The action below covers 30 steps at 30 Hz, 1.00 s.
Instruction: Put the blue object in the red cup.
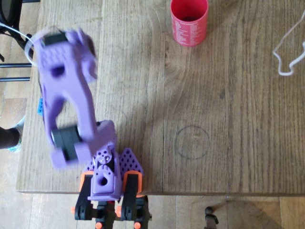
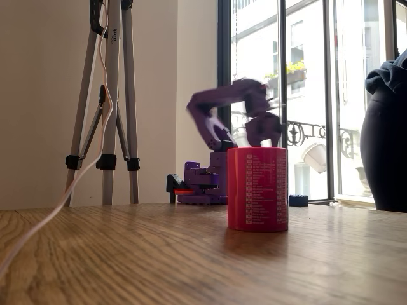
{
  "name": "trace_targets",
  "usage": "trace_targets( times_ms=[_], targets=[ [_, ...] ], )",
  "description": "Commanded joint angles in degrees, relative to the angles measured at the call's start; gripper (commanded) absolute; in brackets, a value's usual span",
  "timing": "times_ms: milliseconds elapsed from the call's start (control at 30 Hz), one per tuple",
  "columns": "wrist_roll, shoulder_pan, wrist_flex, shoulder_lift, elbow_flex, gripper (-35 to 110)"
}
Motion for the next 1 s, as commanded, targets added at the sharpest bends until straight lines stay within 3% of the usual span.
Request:
trace_targets(
  times_ms=[0, 267, 567, 767, 900, 967],
  targets=[
    [0.53, -7.47, 4.92, -16.26, -18.37, 1],
    [-10.2, -21.01, 5.19, -23.73, -19.69, 1],
    [-17.31, -29.18, 5.19, -20.3, -18.11, 1],
    [-2.37, -33.57, 3.43, -20.39, -16.96, 1],
    [-4.66, -34.1, 2.37, -20.39, -16.44, 1],
    [-10.81, -34.1, 2.37, -20.3, -16.17, 1]
  ],
)
